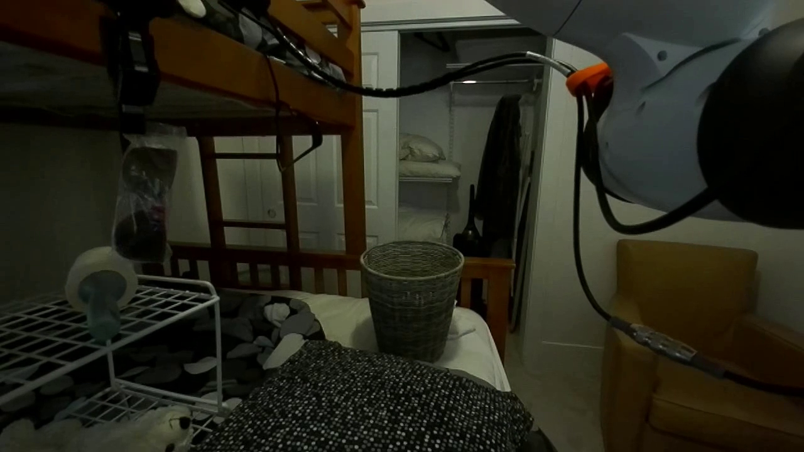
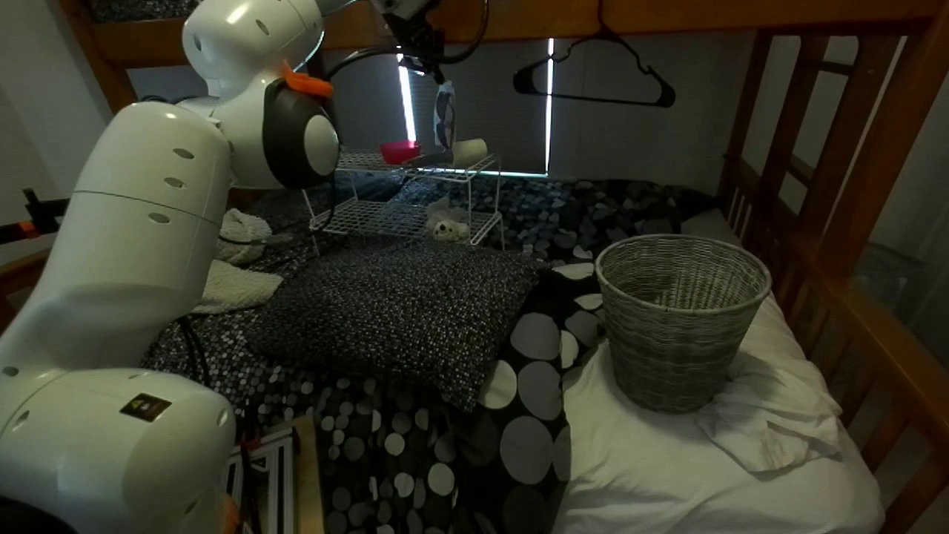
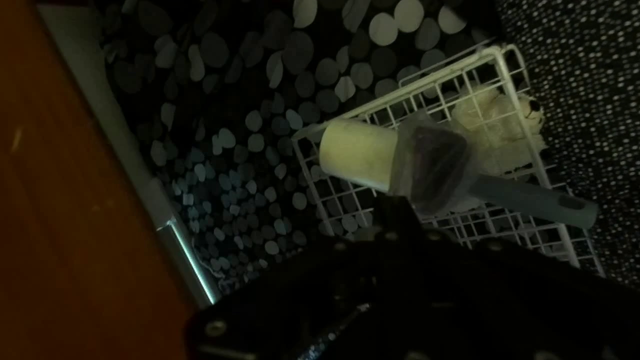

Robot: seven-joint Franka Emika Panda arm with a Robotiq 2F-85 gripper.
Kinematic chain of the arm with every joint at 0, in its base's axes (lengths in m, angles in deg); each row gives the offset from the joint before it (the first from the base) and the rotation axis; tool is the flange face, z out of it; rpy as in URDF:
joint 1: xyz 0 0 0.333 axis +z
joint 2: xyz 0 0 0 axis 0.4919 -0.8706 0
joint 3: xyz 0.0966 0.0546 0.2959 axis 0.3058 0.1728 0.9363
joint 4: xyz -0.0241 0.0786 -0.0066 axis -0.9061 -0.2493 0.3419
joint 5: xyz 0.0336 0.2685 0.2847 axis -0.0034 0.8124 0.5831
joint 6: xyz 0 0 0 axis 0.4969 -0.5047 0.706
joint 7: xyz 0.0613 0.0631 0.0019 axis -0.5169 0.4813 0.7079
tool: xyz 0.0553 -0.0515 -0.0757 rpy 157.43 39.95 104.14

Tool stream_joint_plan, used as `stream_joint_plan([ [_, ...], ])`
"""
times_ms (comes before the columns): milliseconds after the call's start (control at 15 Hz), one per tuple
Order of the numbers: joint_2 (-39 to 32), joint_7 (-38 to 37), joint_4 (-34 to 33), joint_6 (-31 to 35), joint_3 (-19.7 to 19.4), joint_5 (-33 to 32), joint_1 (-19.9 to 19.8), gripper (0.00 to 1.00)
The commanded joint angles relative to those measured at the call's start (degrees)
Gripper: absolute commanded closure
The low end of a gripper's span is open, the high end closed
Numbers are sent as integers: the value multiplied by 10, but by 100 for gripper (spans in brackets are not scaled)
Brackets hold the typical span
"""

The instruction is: Pick up the sun glasses in the plastic and put them in the pink bowl on the top white rack

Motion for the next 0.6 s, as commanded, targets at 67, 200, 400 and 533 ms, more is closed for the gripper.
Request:
stream_joint_plan([
  [67, -18, 93, -7, 64, 20, 31, -8, 100],
  [200, -24, 133, -5, 78, 31, 51, -15, 100],
  [400, -18, 121, -1, 67, 13, 42, -6, 99],
  [533, -14, 88, 5, 53, 1, 35, -2, 100],
])
